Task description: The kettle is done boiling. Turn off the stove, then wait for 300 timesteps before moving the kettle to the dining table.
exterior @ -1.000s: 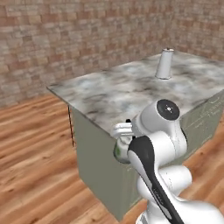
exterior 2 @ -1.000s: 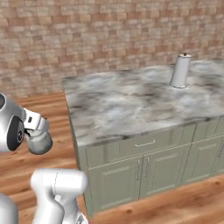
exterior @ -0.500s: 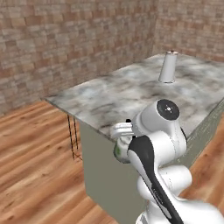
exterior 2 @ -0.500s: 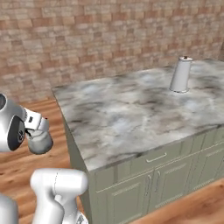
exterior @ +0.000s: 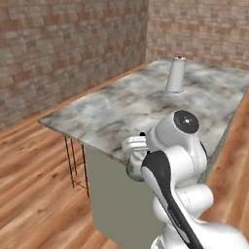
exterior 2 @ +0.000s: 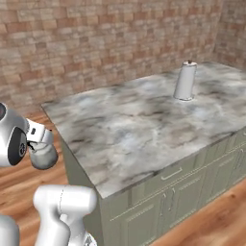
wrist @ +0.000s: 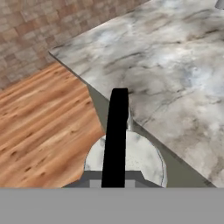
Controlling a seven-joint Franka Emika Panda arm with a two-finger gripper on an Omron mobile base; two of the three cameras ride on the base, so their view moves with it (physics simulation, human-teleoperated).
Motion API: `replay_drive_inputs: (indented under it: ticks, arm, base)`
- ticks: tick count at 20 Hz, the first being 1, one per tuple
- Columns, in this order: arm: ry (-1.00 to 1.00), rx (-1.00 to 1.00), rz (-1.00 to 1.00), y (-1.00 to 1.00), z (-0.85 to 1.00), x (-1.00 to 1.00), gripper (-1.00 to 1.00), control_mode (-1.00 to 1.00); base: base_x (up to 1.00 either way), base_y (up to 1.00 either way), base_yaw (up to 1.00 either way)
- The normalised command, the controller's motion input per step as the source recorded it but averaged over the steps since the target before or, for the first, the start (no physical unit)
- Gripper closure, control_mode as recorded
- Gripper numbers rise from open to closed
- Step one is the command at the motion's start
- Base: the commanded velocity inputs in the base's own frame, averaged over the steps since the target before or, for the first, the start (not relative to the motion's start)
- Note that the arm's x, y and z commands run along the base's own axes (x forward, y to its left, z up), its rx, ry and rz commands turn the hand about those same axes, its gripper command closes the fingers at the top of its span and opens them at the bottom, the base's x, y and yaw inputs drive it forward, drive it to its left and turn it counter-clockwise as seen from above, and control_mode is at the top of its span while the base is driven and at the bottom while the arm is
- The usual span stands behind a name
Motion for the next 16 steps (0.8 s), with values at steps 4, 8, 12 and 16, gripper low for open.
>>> replay_drive_inputs:
  ticks: [4,8,12,16]
  arm:
    - [0.00,0.00,0.00,0.00,0.00,0.00,1.00,1.00]
    - [0.00,0.00,0.00,0.00,0.00,0.00,1.00,1.00]
    - [0.00,0.00,0.00,0.00,0.00,0.00,1.00,1.00]
    - [0.00,0.00,0.00,0.00,0.00,0.00,1.00,1.00]
  base:
    - [0.43,0.69,-0.27]
    - [0.38,0.71,-0.26]
    - [0.34,0.72,-0.26]
    - [0.14,0.65,-0.27]
